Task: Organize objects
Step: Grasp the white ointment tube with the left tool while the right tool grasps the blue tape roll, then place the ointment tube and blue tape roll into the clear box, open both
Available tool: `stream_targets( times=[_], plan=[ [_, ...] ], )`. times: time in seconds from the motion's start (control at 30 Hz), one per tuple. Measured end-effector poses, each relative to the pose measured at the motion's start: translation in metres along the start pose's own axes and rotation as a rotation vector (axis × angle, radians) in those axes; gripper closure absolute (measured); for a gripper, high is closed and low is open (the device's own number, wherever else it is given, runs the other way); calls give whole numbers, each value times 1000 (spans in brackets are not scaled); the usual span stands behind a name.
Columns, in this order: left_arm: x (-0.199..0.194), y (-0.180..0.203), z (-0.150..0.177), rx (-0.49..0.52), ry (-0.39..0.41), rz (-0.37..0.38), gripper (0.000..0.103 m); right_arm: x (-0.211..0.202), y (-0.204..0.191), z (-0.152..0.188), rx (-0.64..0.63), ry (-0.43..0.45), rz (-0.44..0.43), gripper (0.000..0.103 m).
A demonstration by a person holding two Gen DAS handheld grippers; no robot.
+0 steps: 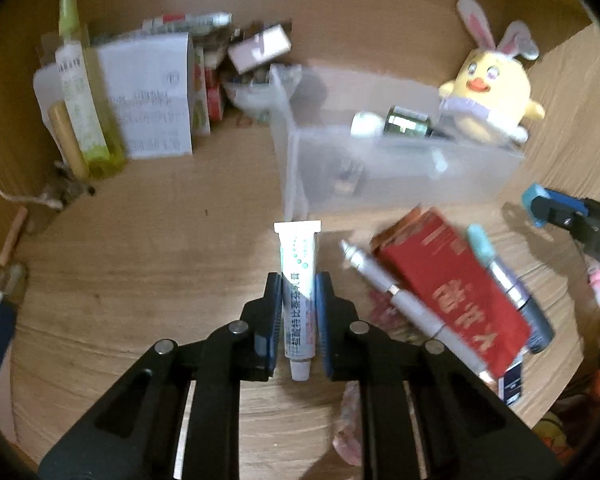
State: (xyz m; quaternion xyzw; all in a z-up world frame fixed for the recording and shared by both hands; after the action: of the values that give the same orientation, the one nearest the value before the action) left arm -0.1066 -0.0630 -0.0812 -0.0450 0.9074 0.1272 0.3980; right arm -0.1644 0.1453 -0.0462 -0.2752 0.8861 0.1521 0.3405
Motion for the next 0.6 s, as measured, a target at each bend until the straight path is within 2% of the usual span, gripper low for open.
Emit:
stream_targets(
  times=[0.3,0.6],
  plan=[
    [-41,23,-44,4,145,70,87,-15,-6,-31,18,90,-24,67],
    [-41,52,-84,29,198,121,87,-21,-2,-68,19,162,-16,67]
  ],
)
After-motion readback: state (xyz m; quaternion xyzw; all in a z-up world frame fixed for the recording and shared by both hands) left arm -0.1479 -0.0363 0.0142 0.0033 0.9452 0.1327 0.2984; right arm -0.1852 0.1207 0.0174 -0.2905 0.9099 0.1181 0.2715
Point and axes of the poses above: each gripper's, at about its wrist camera, not at the fingertips, and x roughly the way its jaws point, y to its right, z to its underside, the point moved 6 cm from there along x, roughly the way its jaws point, and after that the axes turned 11 degrees about -x, right-handed, at the moved point
